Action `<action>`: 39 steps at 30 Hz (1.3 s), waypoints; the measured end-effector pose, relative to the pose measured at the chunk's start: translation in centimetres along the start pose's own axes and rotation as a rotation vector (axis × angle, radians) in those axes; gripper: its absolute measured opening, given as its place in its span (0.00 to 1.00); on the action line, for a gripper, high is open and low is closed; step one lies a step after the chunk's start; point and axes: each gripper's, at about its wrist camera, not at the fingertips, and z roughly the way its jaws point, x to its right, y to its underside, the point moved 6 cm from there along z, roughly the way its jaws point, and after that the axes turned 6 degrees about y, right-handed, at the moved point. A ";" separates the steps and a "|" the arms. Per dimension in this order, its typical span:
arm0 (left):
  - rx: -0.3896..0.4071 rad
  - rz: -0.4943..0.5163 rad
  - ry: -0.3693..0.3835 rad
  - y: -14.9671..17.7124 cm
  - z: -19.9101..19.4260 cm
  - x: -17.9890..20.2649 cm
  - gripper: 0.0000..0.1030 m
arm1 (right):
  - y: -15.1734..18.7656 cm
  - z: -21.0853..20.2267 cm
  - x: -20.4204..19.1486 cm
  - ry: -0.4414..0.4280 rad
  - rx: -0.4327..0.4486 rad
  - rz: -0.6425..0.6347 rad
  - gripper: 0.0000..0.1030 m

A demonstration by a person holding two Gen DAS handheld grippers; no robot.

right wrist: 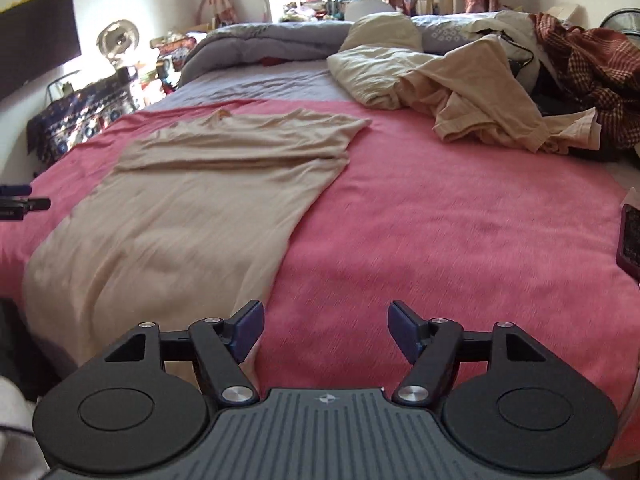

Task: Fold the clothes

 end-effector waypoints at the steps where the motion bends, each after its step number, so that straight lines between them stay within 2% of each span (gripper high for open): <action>1: 0.011 0.010 0.038 0.4 -0.8 1.3 0.83 | 0.9 -0.1 -0.6 -0.003 -0.011 -0.016 0.65; 3: 0.029 0.043 0.104 1.4 -2.1 3.6 0.91 | 2.3 -0.2 -2.0 -0.010 -0.032 -0.039 0.64; 4: 0.029 0.076 0.112 1.9 -2.0 4.7 0.92 | 2.5 -0.1 -2.7 -0.013 -0.043 -0.041 0.64; 6: -0.021 0.154 0.060 3.1 -0.5 6.3 0.92 | 3.0 0.3 -3.4 -0.012 -0.051 -0.030 0.63; 8: -0.104 0.204 -0.046 4.5 1.7 6.6 0.95 | 3.2 0.4 -4.0 0.000 -0.046 -0.032 0.63; 9: -0.101 0.179 -0.063 5.0 2.2 6.1 1.00 | 3.4 0.4 -4.3 0.005 -0.043 -0.033 0.60; 11: -0.134 0.042 -0.028 5.3 2.3 4.6 1.00 | 3.5 0.2 -4.3 -0.009 -0.048 -0.027 0.49; 13: -0.162 -0.047 -0.019 5.6 2.1 3.2 1.00 | 3.7 -0.2 -4.3 -0.038 -0.061 -0.010 0.46; 16: -0.162 -0.050 -0.032 6.4 1.5 2.9 1.00 | 4.2 0.7 -3.7 -0.063 -0.090 0.022 0.43; 18: -0.169 -0.057 -0.040 6.4 1.4 2.8 1.00 | 4.6 1.5 -3.8 -0.093 -0.136 0.052 0.26; 19: -0.171 -0.060 -0.045 6.3 1.4 2.8 1.00 | 4.7 1.7 -3.9 -0.106 -0.151 0.072 0.08; 23: -0.153 -0.019 -0.087 5.8 0.9 3.3 1.00 | 4.5 1.7 -3.9 -0.151 -0.166 0.175 0.06; 26: -0.111 0.076 -0.123 5.1 -0.5 4.3 0.99 | 3.1 0.1 -2.8 -0.260 -0.126 0.360 0.06; 29: -0.035 0.146 -0.080 4.0 -2.5 5.7 0.99 | 0.3 -2.0 -1.8 -0.390 -0.046 0.498 0.06; 32: 0.032 0.184 0.013 2.7 -3.9 7.5 0.99 | -3.5 -2.8 -0.8 -0.501 0.032 0.592 0.06; 35: 0.089 0.222 0.107 1.7 -5.1 9.5 0.99 | -7.5 -2.0 0.3 -0.553 0.095 0.659 0.06; 36: 0.098 0.238 0.136 1.6 -5.2 10.2 0.99 | -8.7 -1.5 0.6 -0.548 0.112 0.664 0.06; 37: 0.107 0.254 0.165 1.5 -5.3 10.8 0.99 | -9.9 -1.0 0.9 -0.500 0.127 0.639 0.06; 39: 0.109 0.305 0.159 1.9 -5.1 11.8 0.99 | -11.3 -0.6 0.6 -0.336 0.156 0.472 0.08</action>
